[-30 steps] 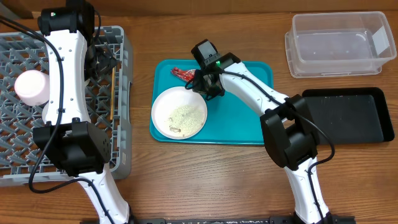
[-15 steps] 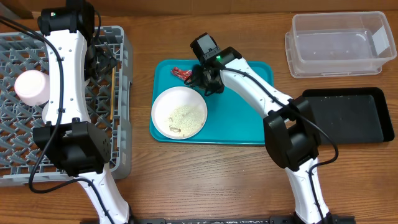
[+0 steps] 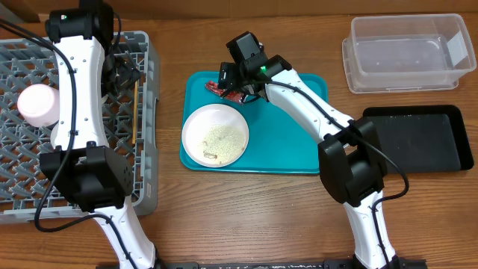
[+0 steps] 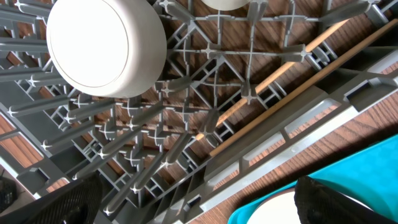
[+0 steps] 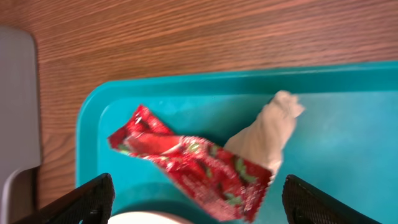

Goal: Sort waste into correct bins and load items into the dishwasher
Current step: 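Close the right gripper on the red wrapper and tissue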

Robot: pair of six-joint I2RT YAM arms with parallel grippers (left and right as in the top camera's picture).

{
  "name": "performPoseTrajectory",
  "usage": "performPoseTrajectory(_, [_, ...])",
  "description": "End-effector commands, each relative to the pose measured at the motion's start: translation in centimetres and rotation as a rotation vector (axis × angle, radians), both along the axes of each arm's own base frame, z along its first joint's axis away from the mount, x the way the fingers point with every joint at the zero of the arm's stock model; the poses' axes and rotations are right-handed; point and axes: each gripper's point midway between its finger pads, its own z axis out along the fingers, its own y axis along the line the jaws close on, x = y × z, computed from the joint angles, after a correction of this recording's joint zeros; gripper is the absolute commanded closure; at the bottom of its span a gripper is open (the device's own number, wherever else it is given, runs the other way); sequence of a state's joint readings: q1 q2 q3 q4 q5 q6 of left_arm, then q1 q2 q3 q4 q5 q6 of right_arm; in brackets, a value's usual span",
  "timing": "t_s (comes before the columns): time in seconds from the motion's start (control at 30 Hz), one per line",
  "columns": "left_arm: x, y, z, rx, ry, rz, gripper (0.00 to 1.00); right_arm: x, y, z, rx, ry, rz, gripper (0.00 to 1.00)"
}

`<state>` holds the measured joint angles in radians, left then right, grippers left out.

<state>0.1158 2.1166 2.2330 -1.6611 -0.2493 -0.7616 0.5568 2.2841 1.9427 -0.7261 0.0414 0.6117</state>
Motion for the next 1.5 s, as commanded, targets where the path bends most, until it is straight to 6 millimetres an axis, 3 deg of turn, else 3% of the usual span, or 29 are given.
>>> performPoseTrajectory(0.0, [-0.1,0.1,2.0,0.007,-0.064,0.022,0.0,0.9,-1.1,2.9,-0.029,-0.083,-0.025,0.12])
performPoseTrajectory(0.27, [-0.1,0.1,2.0,0.007,-0.064,0.022,0.0,1.5,-1.3,2.8,-0.041,-0.106,-0.017,0.12])
performPoseTrajectory(0.57, [-0.1,0.1,2.0,0.007,-0.064,0.022,0.0,1.1,-0.3,-0.7,-0.025,-0.038,0.017,0.12])
performPoseTrajectory(0.73, [-0.1,0.1,2.0,0.007,-0.064,0.022,0.0,1.0,-0.3,-0.9,-0.026,-0.032,0.018,0.18])
performPoseTrajectory(1.47, [-0.1,0.1,2.0,0.006,-0.064,0.022,0.0,-0.7,-1.2,-4.2,-0.067,0.041,0.022,0.2])
